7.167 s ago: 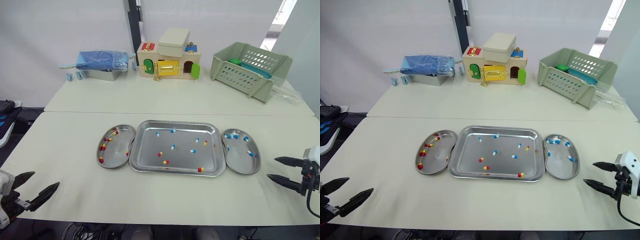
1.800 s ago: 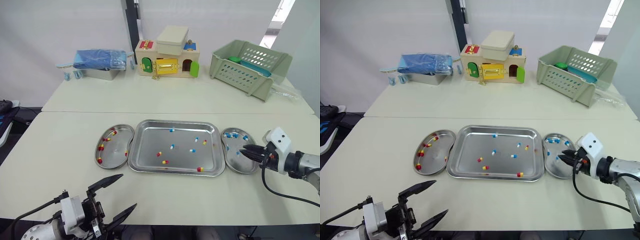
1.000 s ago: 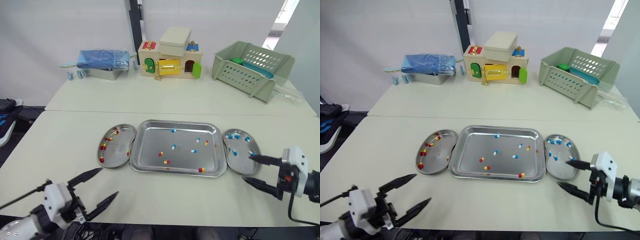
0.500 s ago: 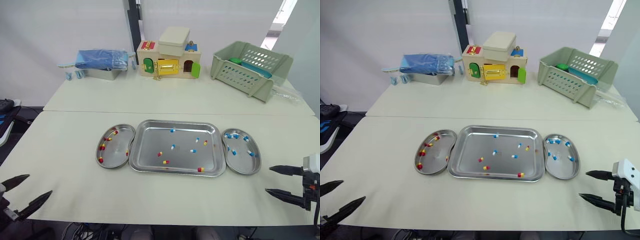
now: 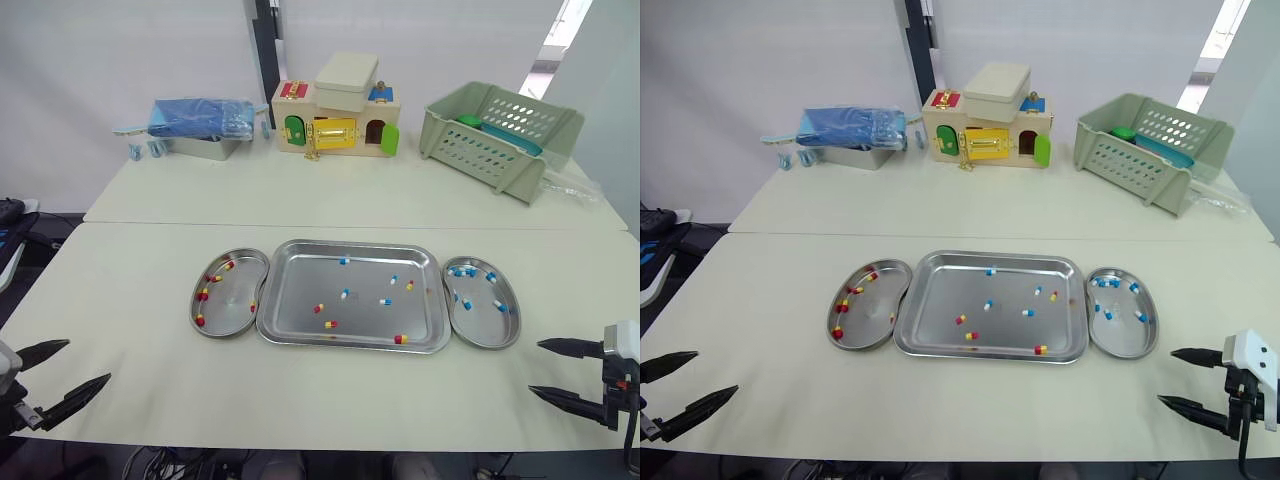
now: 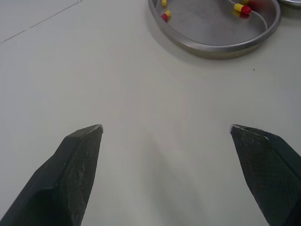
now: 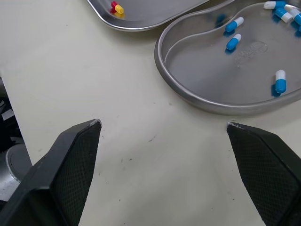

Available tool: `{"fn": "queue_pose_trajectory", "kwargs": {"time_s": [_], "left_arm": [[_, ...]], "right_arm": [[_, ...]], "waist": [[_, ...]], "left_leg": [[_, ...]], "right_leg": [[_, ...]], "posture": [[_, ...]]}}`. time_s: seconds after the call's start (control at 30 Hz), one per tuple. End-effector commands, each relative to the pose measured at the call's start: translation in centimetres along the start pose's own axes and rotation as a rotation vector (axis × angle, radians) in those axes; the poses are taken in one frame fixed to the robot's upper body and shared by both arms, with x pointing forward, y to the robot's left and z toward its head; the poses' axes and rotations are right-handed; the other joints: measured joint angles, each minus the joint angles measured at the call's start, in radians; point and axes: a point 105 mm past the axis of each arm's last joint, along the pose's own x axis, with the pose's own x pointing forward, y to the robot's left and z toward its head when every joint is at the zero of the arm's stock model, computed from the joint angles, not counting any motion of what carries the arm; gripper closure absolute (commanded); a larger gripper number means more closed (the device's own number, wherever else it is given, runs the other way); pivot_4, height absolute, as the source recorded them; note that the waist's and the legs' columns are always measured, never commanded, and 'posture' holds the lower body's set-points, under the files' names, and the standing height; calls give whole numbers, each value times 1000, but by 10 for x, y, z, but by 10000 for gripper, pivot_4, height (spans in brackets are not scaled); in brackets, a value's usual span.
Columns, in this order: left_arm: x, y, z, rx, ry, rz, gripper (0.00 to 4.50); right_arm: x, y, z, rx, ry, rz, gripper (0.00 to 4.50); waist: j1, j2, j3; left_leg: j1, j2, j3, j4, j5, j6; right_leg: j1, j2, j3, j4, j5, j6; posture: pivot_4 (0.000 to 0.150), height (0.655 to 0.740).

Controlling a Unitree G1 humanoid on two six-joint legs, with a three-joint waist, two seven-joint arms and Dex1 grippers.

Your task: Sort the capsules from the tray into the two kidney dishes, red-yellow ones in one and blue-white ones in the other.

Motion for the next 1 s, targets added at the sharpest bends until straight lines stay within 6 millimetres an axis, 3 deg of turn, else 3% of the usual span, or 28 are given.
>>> {"fn": "queue_pose_trajectory", "kwargs": {"time_s": [0.03, 0.37, 0.53, 0.73, 0.83, 1.0], "left_arm": [[4, -1, 6, 27, -15, -23, 0], [17, -17, 18, 46, -58, -109, 0], [30, -24, 33, 36, -96, -140, 0], [58, -38, 70, 37, -150, -265, 0], [85, -43, 99, 128, -139, -357, 0], [118, -60, 118, 268, -84, -512, 0]], "right_arm": [[1, 3, 9, -43, -25, 0, 294], [14, 11, 33, -69, -72, 31, 294], [29, 32, 38, -65, -118, 89, 294], [49, 62, 45, -59, -220, 119, 294], [60, 74, 50, -86, -252, 114, 294], [69, 89, 47, -57, -266, 113, 294]], "waist": [[0, 0, 0], [-1, 0, 0], [1, 0, 0], [4, 0, 0], [7, 0, 0], [-1, 1, 0]], "left_leg": [[0, 0, 0, 0, 0, 0], [0, 0, 0, 0, 0, 0], [0, 0, -1, 0, 0, 0], [0, 0, -1, 1, 0, 0], [0, 0, -1, 1, 0, 0], [0, 0, -1, 0, 0, 0]], "right_leg": [[0, 0, 0, 0, 0, 0], [0, 0, 0, 0, 0, 0], [0, 0, 0, 0, 0, 0], [0, 0, -1, 1, 0, 0], [0, 0, -1, 2, 0, 0], [0, 0, -1, 1, 0, 0]], "posture": [[1500, 7400], [1500, 7400], [1500, 7400], [1500, 7400], [1500, 7400], [1500, 7400]]}}
